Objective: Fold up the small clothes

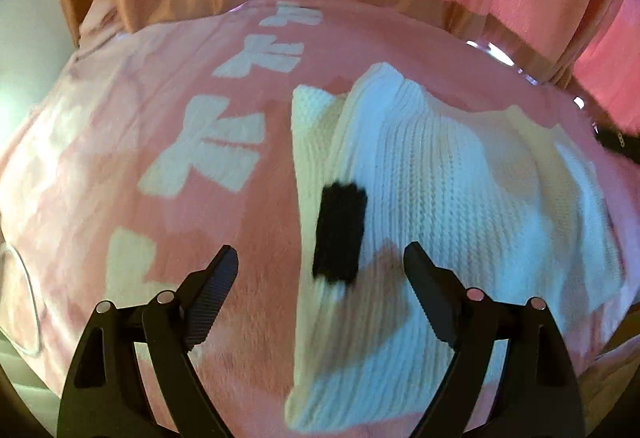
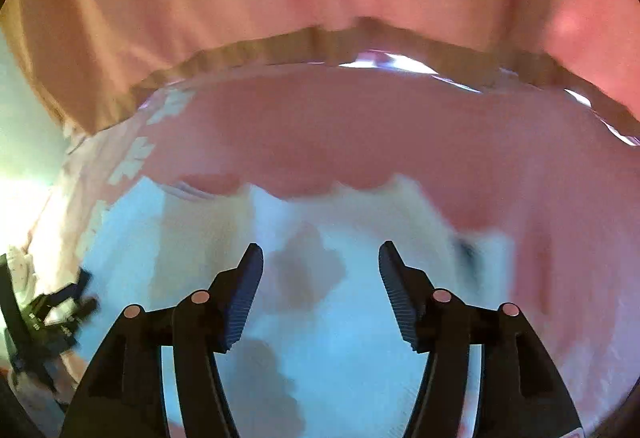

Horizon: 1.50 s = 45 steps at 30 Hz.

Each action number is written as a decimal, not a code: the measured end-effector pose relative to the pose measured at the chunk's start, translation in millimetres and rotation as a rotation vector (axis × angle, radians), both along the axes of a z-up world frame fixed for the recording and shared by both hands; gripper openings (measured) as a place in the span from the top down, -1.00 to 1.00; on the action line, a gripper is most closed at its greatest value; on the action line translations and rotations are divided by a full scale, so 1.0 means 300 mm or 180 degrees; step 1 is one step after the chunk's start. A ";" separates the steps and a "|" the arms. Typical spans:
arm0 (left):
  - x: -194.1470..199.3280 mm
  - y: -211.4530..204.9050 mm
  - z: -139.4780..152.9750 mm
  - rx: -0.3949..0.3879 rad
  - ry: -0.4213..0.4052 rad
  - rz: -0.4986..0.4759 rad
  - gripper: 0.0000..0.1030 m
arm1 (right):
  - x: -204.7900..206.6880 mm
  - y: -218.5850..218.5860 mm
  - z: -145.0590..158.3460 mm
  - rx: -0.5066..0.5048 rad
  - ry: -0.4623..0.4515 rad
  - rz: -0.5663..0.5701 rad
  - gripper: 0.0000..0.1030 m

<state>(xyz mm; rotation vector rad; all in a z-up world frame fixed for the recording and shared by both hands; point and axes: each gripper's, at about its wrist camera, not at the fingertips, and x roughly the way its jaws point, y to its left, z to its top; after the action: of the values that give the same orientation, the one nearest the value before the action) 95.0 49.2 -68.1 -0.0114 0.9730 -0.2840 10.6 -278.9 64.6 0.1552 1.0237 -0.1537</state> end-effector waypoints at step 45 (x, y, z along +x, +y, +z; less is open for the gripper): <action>0.244 -0.158 0.007 0.0111 0.0168 0.0076 0.88 | -0.035 -0.214 -0.197 0.0078 0.0354 -0.0141 0.83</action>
<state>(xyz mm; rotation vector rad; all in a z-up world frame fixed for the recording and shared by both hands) 168.2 1.8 -65.9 0.0012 1.0295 -0.2458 0.1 -343.1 5.4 0.1934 1.1336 -0.1917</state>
